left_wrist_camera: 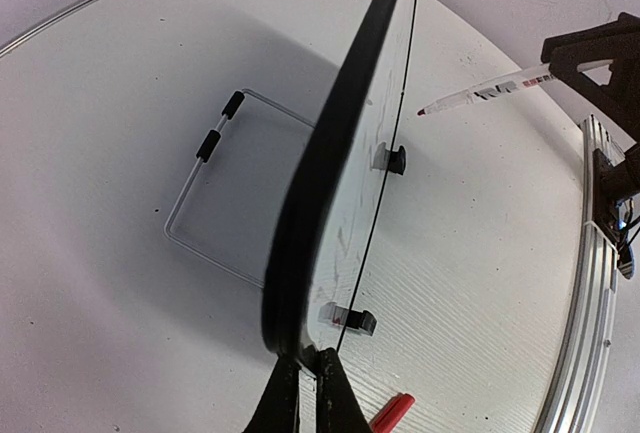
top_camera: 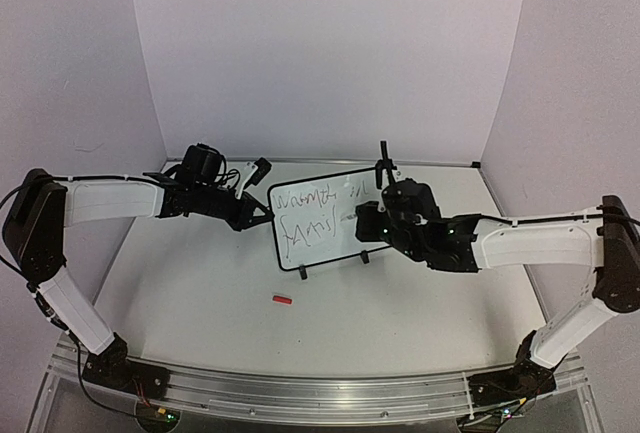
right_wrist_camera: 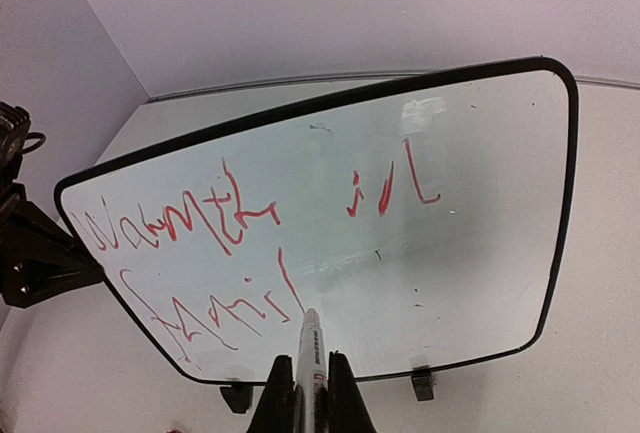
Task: Write a sentence on the whiteboard
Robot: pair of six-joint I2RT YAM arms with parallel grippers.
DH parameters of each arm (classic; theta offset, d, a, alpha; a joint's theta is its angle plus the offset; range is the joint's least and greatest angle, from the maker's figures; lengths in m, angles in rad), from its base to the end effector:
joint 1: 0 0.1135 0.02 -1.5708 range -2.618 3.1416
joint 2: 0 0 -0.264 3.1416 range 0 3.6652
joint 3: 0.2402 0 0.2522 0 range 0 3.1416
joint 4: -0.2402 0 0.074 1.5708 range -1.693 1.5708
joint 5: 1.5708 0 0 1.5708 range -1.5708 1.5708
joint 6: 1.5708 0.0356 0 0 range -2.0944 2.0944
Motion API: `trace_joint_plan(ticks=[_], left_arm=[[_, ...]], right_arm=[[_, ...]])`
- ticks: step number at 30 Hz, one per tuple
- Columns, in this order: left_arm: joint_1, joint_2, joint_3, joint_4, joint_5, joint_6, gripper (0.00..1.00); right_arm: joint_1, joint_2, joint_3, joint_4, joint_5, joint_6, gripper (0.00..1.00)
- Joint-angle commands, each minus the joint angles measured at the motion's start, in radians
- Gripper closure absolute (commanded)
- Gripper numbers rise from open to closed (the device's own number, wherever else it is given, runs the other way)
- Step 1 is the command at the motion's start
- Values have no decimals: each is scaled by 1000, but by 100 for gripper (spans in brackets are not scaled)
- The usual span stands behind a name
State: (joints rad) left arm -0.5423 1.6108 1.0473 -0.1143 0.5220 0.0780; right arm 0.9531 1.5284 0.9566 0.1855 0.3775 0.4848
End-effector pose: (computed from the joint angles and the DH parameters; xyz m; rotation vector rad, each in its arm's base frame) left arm 0.2918 -0.1966 0.2314 0.9626 2.0590 -0.8344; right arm 0.2114 0.2748 0.2548 -0.2095 1.9629 0.5862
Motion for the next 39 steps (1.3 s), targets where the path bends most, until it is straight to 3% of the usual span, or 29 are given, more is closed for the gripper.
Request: trace_joint_plan(ticks=[1, 39], left_arm=[[1, 25, 28, -46, -48, 34, 100], [1, 21, 26, -47, -51, 37, 100]], right_arm=[[-4, 30, 58, 21, 22, -27, 100], [-5, 121, 49, -39, 49, 37, 100]])
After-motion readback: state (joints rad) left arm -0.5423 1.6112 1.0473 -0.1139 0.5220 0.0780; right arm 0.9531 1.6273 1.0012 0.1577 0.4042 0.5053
